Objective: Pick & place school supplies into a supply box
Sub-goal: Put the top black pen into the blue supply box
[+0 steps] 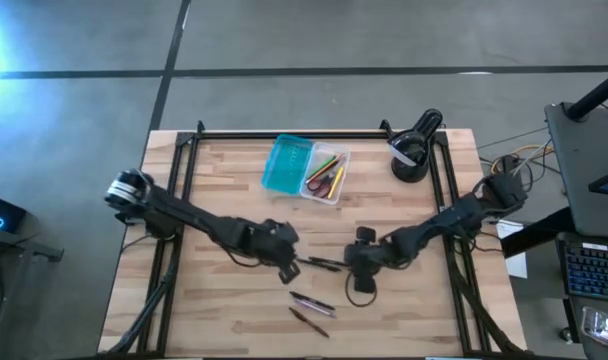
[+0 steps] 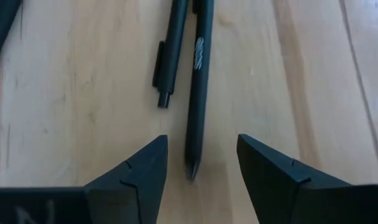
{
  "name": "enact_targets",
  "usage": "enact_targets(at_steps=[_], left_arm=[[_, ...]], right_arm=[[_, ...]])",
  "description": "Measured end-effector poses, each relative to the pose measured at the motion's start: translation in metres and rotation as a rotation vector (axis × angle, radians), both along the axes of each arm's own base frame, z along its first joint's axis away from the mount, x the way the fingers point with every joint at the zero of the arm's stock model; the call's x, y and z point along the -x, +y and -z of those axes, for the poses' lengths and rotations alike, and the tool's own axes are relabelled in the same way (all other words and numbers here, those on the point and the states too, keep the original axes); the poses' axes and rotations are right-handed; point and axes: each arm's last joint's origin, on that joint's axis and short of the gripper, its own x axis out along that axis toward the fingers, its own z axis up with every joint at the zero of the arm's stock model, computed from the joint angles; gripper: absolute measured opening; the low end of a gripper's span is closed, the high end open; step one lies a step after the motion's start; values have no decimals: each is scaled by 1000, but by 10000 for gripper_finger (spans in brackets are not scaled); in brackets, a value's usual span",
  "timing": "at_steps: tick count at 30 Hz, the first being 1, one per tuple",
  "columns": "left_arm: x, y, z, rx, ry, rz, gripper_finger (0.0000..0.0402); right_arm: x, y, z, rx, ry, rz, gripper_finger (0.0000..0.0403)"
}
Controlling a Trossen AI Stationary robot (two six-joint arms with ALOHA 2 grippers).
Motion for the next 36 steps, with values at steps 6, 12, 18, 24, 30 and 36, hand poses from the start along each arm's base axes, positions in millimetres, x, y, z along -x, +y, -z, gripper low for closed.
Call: enact_targets(at_steps=[6,12,18,24,30,36], left_arm=[[17,14,11,-32,-87,36,67],[22,27,24,-46,-41,2,67],[21,34,24,-72,-38,9,67],[20,37,25,-81,-35,14,67],[21,36,25,-64,-33,-3,67],[20,36,24,-62,-35,-5,67]], right_arm=[[-16,-8,11,-12,37,5,180],[-27,-5,23,10,101,10,142],[-28,-6,24,35,115,8,58],[-27,-12,13,19,93,66,19],[-28,-49,-32,-67,-85,365,16],[-31,-121,-56,-209,-255,774,15]])
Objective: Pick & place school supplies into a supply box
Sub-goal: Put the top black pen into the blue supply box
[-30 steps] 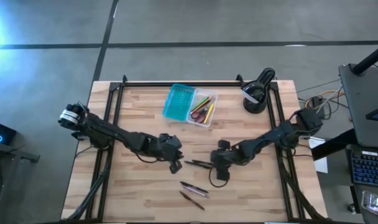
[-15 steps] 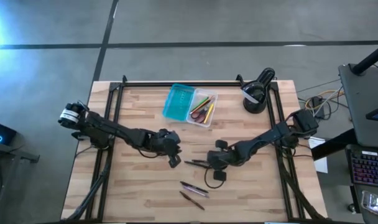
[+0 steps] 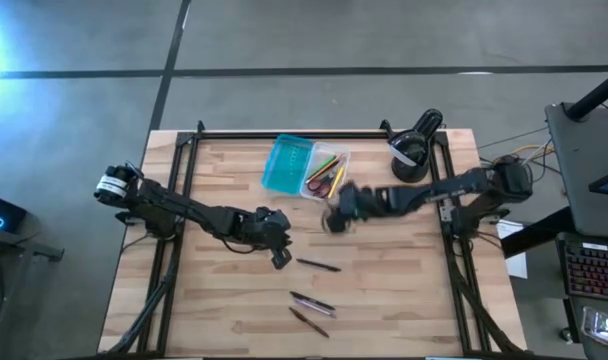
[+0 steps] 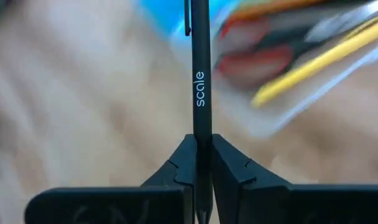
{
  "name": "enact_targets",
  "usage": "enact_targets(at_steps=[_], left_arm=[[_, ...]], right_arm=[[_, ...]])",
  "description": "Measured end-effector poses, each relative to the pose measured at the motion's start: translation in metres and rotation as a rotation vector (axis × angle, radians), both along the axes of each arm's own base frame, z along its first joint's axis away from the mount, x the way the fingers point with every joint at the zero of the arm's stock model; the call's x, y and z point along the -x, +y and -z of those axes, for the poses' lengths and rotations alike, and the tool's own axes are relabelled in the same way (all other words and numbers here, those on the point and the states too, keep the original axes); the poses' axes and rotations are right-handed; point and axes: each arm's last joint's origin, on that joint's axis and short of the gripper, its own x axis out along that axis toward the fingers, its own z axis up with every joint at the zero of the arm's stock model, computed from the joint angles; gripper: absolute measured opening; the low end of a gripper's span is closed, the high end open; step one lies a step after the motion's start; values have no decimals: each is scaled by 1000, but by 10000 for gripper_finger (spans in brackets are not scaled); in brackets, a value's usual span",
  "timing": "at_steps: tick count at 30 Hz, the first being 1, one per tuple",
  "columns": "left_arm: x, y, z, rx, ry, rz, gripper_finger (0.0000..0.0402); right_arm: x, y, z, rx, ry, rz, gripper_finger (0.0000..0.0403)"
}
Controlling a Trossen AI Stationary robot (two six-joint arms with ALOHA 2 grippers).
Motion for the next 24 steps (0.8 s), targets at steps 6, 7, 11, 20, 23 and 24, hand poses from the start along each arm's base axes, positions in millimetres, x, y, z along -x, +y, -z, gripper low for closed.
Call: enact_targets(at_steps=[6,7,11,20,23,24], left_arm=[[0,0,0,9,0,-9,67],[0,0,0,9,-1,-10,67],[0,0,0,9,-1,-10,67],[0,0,0,-3,1,3,67],[-2,-1,2,-41,-1,58,67],[-3,-1,3,-66,-3,94,67]], right_arm=[[-2,-60,18,-135,-49,272,19],[-5,-66,20,-154,-81,278,24],[-16,-77,26,-170,-93,298,55],[-31,-84,19,-13,-31,263,137],[-33,-74,-2,85,-53,132,159],[-32,-68,-8,125,-36,70,165]])
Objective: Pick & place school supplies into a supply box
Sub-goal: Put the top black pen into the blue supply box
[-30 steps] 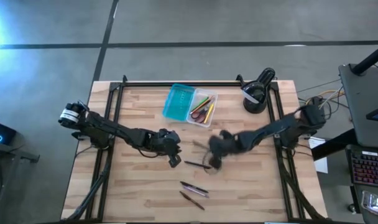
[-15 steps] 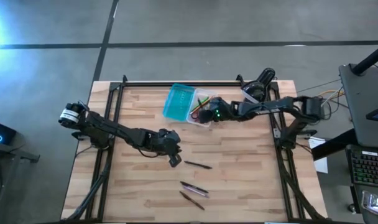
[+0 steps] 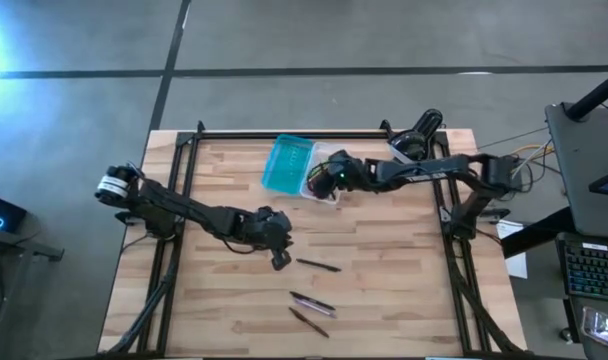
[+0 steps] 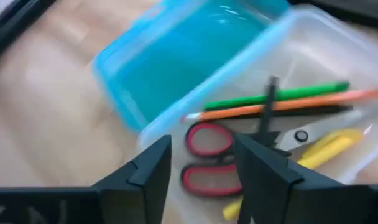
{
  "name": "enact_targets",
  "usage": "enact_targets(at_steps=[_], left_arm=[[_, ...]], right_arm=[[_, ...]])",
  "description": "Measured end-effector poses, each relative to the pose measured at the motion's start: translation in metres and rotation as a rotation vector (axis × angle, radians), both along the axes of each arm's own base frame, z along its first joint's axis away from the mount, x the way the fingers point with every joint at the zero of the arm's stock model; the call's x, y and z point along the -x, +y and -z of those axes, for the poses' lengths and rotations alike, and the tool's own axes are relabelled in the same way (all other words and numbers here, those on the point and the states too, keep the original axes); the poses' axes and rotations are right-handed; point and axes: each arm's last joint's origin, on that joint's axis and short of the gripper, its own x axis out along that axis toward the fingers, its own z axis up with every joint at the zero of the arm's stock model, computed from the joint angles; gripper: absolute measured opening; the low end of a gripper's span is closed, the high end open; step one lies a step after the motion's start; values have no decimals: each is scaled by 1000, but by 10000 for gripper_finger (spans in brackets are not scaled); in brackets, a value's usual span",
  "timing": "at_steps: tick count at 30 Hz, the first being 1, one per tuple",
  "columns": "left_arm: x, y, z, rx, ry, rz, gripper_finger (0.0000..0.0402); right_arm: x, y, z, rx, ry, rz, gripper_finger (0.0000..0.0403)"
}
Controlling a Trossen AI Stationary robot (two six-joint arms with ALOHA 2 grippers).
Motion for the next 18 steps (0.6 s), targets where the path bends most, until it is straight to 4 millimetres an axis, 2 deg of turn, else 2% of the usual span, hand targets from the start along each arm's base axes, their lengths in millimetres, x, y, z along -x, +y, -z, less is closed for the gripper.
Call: enact_targets(at_steps=[4,6,9,13,18], left_arm=[[-8,-7,7,-137,-13,221,67],[-12,-9,12,-183,-18,324,67],[-20,-13,20,-162,-23,409,67],[-31,-20,30,-147,-38,490,67],[-46,-27,51,-168,32,535,67]], right_arm=[[9,29,-16,102,96,-199,183],[15,43,-24,128,121,-242,188],[25,58,-29,153,180,-256,193],[34,70,-34,167,204,-236,194],[34,75,-33,145,190,-219,195]])
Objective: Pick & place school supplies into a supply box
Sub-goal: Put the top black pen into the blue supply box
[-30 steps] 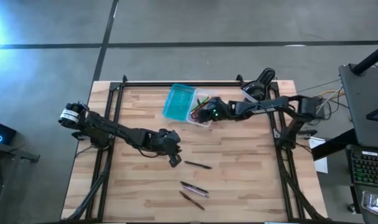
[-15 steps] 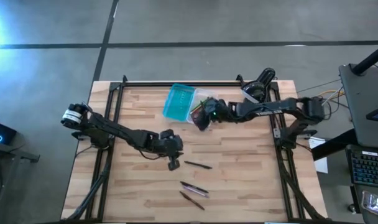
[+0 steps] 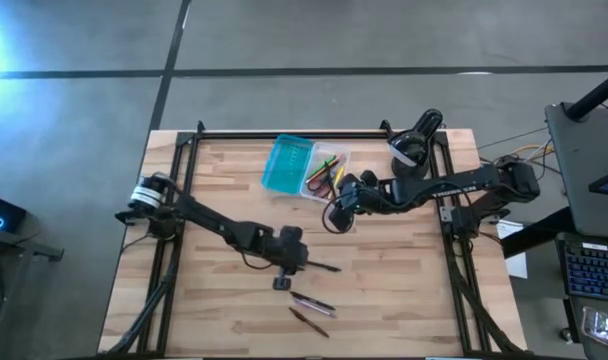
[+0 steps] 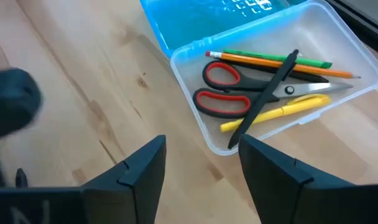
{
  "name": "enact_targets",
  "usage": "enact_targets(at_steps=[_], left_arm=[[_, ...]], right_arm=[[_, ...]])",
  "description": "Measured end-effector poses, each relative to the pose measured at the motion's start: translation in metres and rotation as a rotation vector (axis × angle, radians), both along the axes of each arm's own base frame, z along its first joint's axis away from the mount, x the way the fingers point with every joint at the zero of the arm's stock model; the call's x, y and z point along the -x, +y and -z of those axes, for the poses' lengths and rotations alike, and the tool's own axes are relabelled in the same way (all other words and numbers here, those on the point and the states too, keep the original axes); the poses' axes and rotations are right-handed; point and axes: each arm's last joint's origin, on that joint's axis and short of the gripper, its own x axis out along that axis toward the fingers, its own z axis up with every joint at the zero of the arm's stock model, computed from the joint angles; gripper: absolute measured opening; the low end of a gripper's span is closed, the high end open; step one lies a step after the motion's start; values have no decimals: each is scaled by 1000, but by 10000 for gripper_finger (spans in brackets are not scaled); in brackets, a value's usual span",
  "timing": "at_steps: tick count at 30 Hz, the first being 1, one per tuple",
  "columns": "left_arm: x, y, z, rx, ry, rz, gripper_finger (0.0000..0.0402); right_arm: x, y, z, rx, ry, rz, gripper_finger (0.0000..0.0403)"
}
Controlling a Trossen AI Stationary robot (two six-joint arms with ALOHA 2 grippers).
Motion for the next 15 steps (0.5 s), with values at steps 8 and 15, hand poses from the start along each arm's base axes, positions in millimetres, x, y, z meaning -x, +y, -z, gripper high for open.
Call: enact_targets(at_steps=[8,15], left_arm=[[-14,0,-2,-85,29,-68,67],[-14,-2,-30,-163,-35,-67,69]], right_arm=[[1,5,1,-6,11,-10,196],[3,10,2,-9,36,-24,196]])
